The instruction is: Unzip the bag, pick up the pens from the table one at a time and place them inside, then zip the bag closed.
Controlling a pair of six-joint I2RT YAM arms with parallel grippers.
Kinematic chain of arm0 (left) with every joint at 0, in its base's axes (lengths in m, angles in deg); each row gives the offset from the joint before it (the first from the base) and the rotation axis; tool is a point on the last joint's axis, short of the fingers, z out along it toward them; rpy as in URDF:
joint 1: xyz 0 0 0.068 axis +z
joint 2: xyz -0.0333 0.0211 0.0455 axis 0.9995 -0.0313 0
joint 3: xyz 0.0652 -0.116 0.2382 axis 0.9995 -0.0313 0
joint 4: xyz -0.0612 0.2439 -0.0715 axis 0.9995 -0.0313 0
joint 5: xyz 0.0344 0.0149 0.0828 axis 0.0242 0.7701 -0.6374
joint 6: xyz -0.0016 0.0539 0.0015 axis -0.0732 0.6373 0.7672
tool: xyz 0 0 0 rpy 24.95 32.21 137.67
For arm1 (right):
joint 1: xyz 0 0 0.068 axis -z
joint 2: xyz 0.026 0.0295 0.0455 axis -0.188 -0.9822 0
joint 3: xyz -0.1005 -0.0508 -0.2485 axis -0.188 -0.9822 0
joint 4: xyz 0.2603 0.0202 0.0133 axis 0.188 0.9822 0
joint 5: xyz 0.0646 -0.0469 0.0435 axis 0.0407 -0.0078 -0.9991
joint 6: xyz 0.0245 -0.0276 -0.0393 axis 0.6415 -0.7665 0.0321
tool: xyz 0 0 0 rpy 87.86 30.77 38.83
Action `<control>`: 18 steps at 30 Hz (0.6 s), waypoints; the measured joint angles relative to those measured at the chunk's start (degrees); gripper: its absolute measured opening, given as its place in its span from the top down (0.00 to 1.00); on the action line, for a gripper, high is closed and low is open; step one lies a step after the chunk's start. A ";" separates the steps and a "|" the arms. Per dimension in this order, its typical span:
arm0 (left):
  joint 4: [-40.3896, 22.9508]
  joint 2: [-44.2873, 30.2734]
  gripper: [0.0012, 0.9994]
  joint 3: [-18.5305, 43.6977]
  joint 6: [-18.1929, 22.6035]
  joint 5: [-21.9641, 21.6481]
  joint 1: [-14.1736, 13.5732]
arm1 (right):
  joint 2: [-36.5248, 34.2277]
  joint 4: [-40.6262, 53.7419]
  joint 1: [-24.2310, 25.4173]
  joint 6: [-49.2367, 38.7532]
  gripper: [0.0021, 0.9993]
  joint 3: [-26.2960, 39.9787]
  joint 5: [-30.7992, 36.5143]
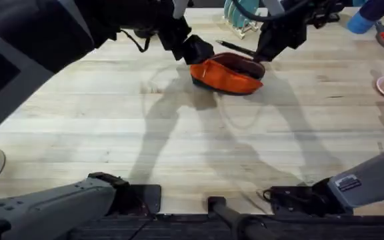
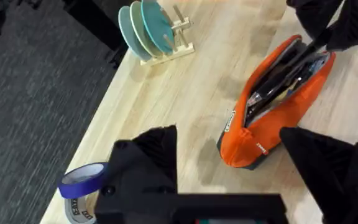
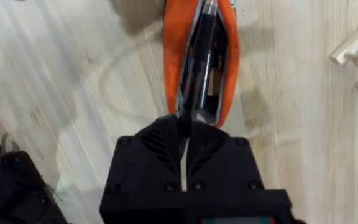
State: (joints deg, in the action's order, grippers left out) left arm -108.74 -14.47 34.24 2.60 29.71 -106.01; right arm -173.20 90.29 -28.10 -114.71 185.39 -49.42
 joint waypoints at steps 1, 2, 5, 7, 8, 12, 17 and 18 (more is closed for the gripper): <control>0.00 0.00 0.01 0.00 0.00 0.00 0.00 | 0.00 -0.01 0.44 -0.98 0.96 0.00 -0.91; -0.01 0.00 0.00 0.00 0.00 0.00 0.00 | 0.00 -0.01 0.80 -1.91 0.97 0.00 -1.73; -0.02 0.00 0.01 0.00 0.00 0.00 0.00 | 0.00 -0.13 1.83 -5.08 0.97 0.00 -3.76; 0.00 0.00 0.01 0.00 0.00 0.00 0.00 | 0.00 -0.72 2.27 -6.63 0.97 0.00 -4.53; -0.02 0.00 0.01 0.00 0.00 0.00 0.00 | 0.00 -1.10 2.46 -7.28 0.97 0.00 -4.81; 0.00 0.00 0.01 0.00 0.00 0.00 0.00 | -0.73 -1.39 3.14 -8.69 0.97 0.00 -5.59; 0.00 0.00 0.01 0.00 0.00 0.00 0.00 | -4.45 -1.58 3.83 -9.96 0.97 -0.02 -5.73; 0.00 0.00 0.01 0.00 0.00 0.00 0.00 | -5.20 -1.77 3.95 -10.30 0.97 -0.20 -5.74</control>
State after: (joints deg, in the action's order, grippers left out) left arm -108.74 -14.47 34.24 2.60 29.71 -106.01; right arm -178.40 88.52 -24.15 -125.01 185.19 -55.16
